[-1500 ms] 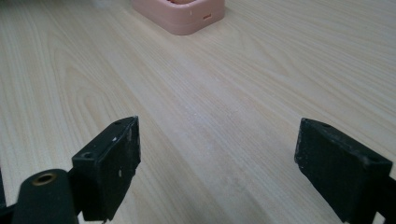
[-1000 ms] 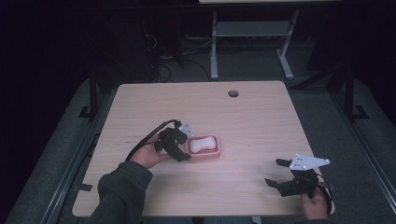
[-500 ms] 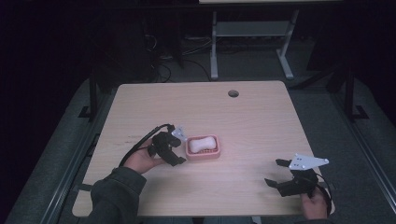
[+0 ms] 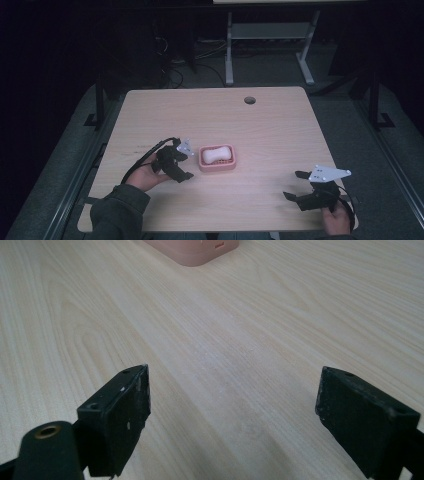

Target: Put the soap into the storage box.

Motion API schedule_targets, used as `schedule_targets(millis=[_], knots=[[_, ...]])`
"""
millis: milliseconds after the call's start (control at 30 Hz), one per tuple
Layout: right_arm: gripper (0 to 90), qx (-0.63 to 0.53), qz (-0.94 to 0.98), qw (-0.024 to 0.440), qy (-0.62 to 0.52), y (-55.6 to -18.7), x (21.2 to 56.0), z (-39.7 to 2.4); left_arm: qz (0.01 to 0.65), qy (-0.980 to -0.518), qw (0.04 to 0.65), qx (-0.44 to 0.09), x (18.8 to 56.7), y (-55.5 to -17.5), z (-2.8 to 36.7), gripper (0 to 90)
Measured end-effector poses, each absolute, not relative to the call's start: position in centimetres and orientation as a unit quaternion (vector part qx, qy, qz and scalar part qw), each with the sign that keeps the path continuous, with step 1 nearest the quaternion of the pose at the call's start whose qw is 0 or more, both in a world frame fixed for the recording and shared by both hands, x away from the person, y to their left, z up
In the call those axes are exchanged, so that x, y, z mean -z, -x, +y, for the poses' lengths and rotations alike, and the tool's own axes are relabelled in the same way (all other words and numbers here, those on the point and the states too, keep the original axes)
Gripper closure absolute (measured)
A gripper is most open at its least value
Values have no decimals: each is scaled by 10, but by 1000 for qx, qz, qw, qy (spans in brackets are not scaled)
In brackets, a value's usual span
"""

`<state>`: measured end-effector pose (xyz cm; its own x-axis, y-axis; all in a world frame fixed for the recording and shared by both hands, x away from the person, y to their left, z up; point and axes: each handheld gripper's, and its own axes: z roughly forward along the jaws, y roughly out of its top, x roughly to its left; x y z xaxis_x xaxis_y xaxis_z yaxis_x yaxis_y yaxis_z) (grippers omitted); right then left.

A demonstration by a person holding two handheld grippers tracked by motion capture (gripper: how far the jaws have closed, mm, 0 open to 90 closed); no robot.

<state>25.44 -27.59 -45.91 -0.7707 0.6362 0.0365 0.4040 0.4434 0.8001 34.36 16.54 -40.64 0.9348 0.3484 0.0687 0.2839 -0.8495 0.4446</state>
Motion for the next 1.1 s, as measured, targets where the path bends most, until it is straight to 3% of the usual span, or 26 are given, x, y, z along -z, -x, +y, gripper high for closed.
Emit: schedule_targets(millis=[1100], knots=[[141, -421, 841, 134, -313, -255, 461, -275, 179, -955, 223, -73, 418, -321, 197, 313]])
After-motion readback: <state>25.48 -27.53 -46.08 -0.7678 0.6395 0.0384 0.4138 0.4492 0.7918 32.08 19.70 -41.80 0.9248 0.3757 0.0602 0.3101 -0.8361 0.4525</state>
